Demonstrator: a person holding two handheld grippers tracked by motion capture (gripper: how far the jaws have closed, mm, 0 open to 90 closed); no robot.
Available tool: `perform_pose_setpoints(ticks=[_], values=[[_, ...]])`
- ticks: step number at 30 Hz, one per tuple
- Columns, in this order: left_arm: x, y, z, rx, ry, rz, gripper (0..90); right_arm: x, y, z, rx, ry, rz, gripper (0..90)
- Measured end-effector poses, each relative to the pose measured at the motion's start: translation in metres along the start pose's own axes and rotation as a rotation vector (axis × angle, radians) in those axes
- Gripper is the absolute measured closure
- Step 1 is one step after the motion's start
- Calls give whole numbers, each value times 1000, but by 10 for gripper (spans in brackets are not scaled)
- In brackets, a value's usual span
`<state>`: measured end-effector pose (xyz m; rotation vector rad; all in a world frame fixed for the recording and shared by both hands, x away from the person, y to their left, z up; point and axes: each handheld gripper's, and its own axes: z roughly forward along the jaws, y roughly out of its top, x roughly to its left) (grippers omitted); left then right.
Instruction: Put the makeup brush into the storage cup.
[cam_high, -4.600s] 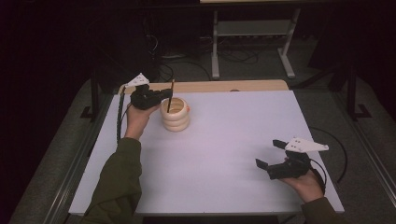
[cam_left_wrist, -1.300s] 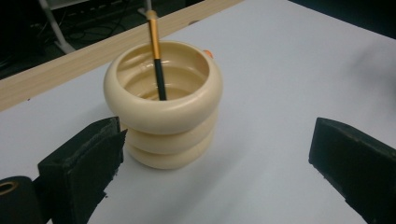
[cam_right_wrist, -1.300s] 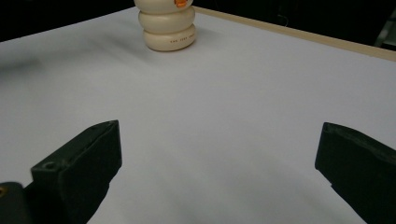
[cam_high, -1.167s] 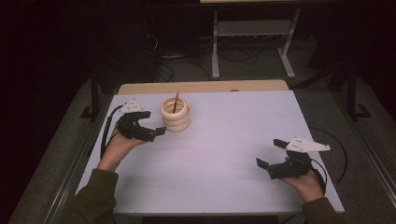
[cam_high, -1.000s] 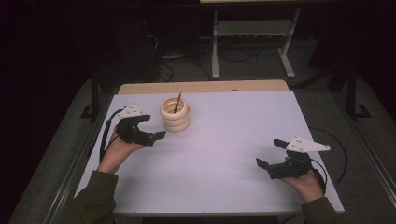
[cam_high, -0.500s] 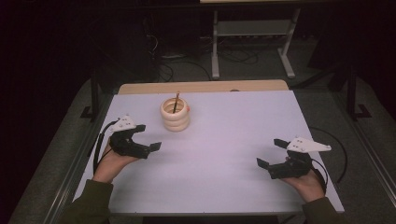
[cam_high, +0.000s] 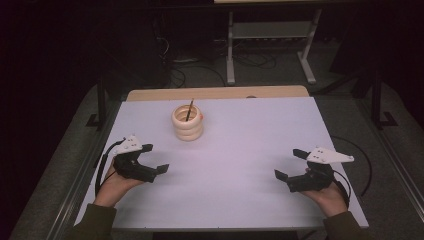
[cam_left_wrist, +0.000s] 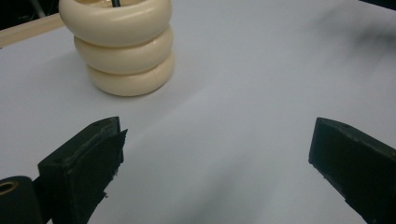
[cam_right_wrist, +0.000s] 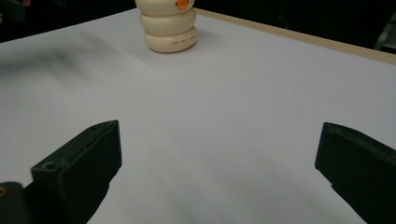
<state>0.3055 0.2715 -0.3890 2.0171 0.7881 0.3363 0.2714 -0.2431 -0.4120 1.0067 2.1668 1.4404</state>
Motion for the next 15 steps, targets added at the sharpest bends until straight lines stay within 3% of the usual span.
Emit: perform_pose_setpoints(ticks=[10, 15], values=[[-5, -13, -1, 30, -4, 26, 28, 0, 0, 0, 4, -1, -1, 0], [-5, -21, -2, 14, -3, 30, 27, 0, -1, 0, 5, 0, -4, 0]])
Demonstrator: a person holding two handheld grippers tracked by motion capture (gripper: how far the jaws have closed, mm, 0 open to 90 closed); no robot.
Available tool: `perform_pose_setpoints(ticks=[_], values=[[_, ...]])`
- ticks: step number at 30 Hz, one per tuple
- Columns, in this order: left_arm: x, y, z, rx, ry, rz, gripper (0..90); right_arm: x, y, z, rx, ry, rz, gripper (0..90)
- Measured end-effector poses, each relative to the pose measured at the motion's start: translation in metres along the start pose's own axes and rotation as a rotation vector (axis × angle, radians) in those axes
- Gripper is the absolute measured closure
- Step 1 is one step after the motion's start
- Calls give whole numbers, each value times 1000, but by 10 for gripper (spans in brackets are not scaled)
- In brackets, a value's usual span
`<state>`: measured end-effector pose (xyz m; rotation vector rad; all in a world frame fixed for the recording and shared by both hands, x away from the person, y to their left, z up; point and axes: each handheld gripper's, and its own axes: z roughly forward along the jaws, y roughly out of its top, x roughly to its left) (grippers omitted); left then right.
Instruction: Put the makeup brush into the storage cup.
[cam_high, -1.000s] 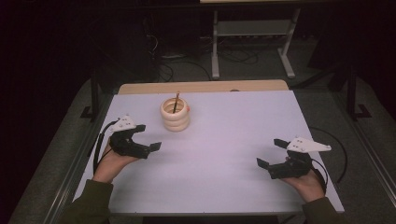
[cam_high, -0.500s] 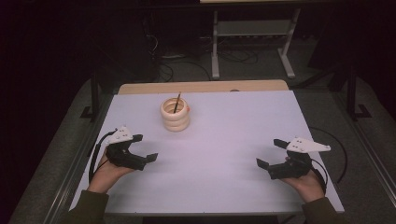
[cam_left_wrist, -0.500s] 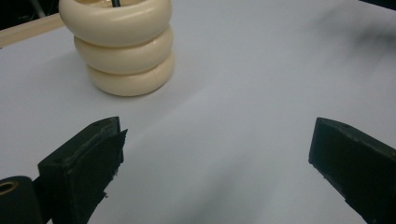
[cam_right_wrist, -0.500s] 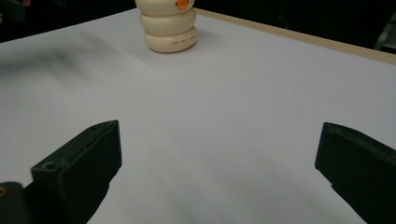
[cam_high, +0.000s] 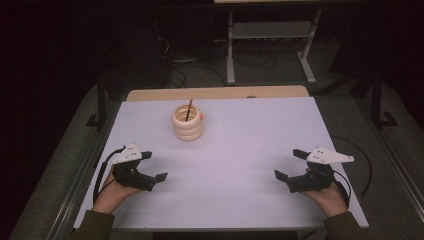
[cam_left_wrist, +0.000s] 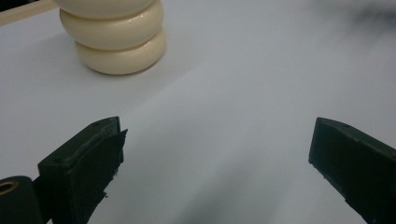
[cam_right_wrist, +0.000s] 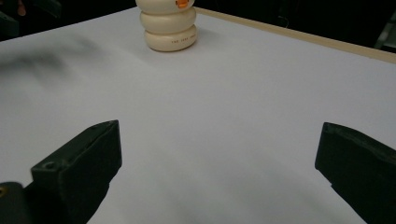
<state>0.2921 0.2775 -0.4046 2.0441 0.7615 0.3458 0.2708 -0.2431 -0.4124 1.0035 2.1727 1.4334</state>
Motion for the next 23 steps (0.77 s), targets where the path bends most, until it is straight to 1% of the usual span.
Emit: perform_pose_setpoints(ticks=[1, 2, 4, 5, 8, 12, 16, 23], values=[[-1, -1, 0, -5, 0, -8, 27, 0, 0, 0, 0, 0, -1, 0], [0, -3, -1, 2, 0, -2, 27, 0, 0, 0, 1, -1, -1, 0], [-1, -5, -2, -5, 2, -2, 27, 0, -1, 0, 2, 0, -1, 0], [-1, -6, -2, -8, 2, -11, 27, 0, -1, 0, 3, 0, -2, 0], [0, -9, -4, -6, 6, -4, 27, 0, -1, 1, 8, -1, -1, 0], [1, -14, -5, -9, 12, -22, 27, 0, -1, 1, 12, 0, -3, 0], [1, -18, -5, 12, 19, -23, 27, 0, -2, 2, 11, 1, -3, 0], [0, -20, -6, 12, 27, -27, 27, 0, -3, 2, 17, 0, -2, 0]])
